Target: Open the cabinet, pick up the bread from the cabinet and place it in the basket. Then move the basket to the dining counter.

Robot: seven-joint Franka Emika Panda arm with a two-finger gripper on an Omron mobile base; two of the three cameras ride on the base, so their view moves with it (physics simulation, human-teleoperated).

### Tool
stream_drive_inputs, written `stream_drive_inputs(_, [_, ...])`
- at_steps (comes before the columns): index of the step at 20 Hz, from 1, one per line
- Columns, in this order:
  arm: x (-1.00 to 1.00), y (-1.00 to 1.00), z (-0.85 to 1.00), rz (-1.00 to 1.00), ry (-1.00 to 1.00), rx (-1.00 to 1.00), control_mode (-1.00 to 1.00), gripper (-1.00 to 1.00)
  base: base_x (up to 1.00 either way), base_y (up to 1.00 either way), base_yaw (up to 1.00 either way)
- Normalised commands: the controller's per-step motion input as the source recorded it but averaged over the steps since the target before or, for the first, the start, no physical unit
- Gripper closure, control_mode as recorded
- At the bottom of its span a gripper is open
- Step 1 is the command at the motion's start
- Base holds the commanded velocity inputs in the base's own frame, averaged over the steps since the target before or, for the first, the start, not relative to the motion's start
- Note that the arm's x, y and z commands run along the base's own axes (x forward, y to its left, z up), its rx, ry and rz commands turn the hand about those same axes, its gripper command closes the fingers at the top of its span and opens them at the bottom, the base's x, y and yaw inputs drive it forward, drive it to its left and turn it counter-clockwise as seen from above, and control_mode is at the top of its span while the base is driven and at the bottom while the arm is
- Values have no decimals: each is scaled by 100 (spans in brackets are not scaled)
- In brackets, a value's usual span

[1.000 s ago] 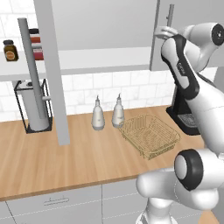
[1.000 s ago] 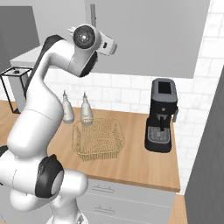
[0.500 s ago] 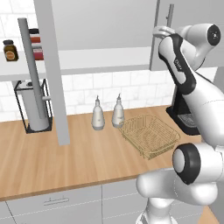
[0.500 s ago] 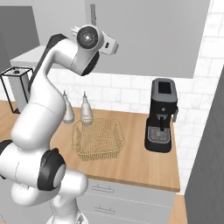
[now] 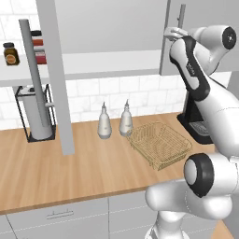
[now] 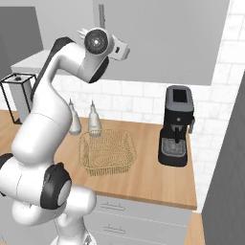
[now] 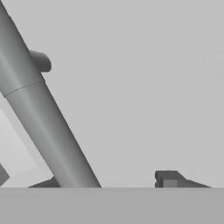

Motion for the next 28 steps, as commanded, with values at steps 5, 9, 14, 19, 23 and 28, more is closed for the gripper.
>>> stream_drive_inputs(5, [3,0,9,2,-1,0,-100,100,0,0,0])
stream_drive_inputs(9, [-1,1,20,0,0,0,-100,100,0,0,0])
stream_drive_inputs(14, [-72,-7,15,0,0,0,-100,100,0,0,0])
stream_drive_inputs(19, [-100,-45,26,0,0,0,-100,100,0,0,0])
stream_drive_inputs(23, [-100,-74,39,0,0,0,-100,100,0,0,0])
stream_drive_inputs(28, [-100,-73,40,0,1,0,-100,100,0,0,0])
